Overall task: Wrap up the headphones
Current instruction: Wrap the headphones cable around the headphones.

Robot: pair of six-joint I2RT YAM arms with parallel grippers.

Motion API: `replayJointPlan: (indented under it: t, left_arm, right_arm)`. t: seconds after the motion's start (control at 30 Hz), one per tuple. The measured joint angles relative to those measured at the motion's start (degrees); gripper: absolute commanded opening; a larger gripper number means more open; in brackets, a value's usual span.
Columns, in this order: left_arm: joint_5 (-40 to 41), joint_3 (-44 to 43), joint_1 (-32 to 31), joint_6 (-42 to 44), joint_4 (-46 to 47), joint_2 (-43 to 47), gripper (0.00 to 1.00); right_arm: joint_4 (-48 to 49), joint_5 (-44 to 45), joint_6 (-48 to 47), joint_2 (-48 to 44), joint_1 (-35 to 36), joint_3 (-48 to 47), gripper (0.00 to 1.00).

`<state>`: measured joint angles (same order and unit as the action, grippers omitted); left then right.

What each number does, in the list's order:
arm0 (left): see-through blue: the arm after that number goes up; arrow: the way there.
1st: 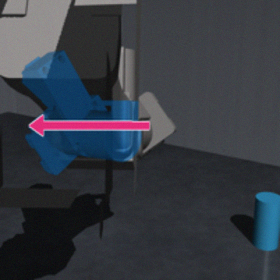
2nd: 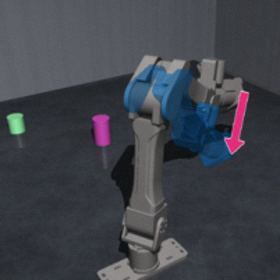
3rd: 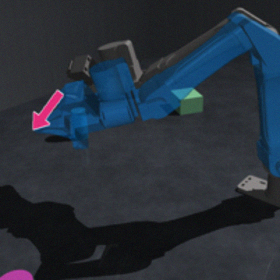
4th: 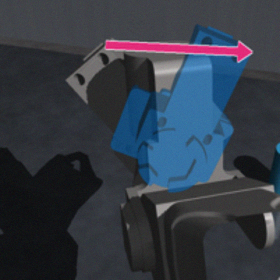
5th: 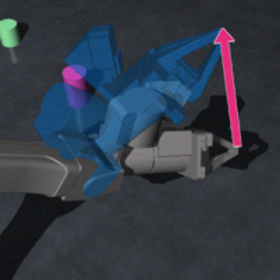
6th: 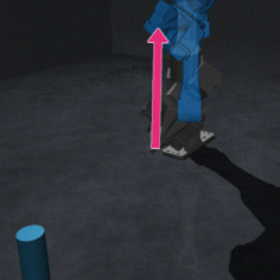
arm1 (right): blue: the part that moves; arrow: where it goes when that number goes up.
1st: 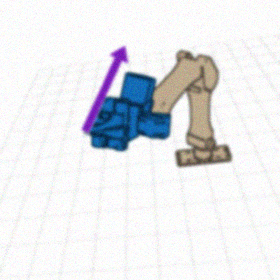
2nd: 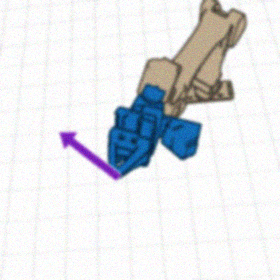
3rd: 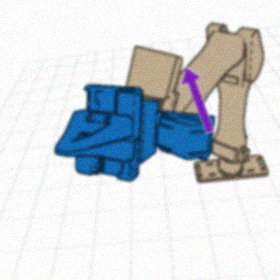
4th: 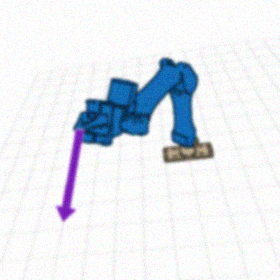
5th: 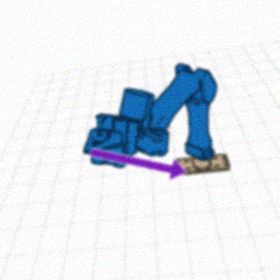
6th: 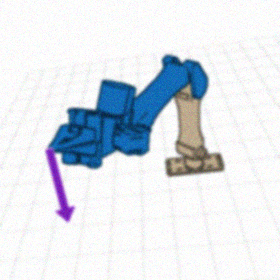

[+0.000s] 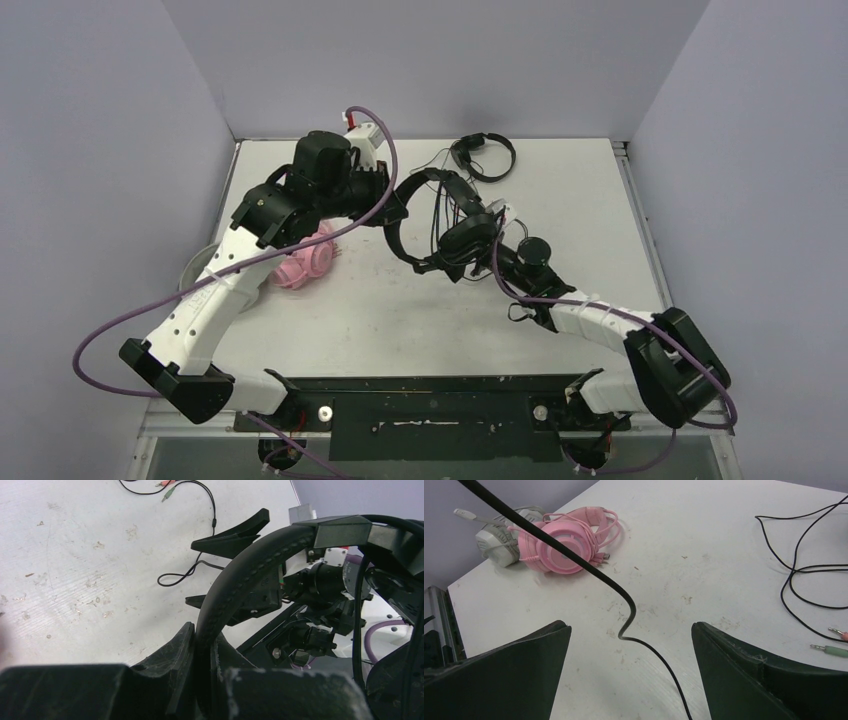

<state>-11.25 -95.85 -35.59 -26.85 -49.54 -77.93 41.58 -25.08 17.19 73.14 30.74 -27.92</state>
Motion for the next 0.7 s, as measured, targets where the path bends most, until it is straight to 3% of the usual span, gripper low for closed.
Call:
replayJointPlan:
  t: [0.17,0.3,0.5,0.6,0.7]
  left_arm:
    - [-0.6,0.0,0.5,-0.7,0.0,0.0,0.0]
    - [-1.0,-0.1,1.1,-1.4,0.0,0.0,0.0]
    - [-4.3,0.1,5.8,-4.3,1.5,0.0,0.0]
    - [-6.3,2.1,9.3,-6.2,5.5,0.2,0.0]
    - [-7.5,4.1,12.6,-6.6,6.5,0.1,0.0]
  right_arm:
    - [6.4,1.2,0.1,9.2,1.6,-3.4,0.87]
    - [12.7,1.3,1.3,18.0,1.7,-6.7,0.65]
    - [22.3,-0.4,6.2,28.9,1.5,-7.0,0.14]
    - [26.4,-1.2,9.1,33.1,1.8,-7.4,0.04]
    - [29.5,-2.2,11.7,36.3,2.8,-8.1,0.02]
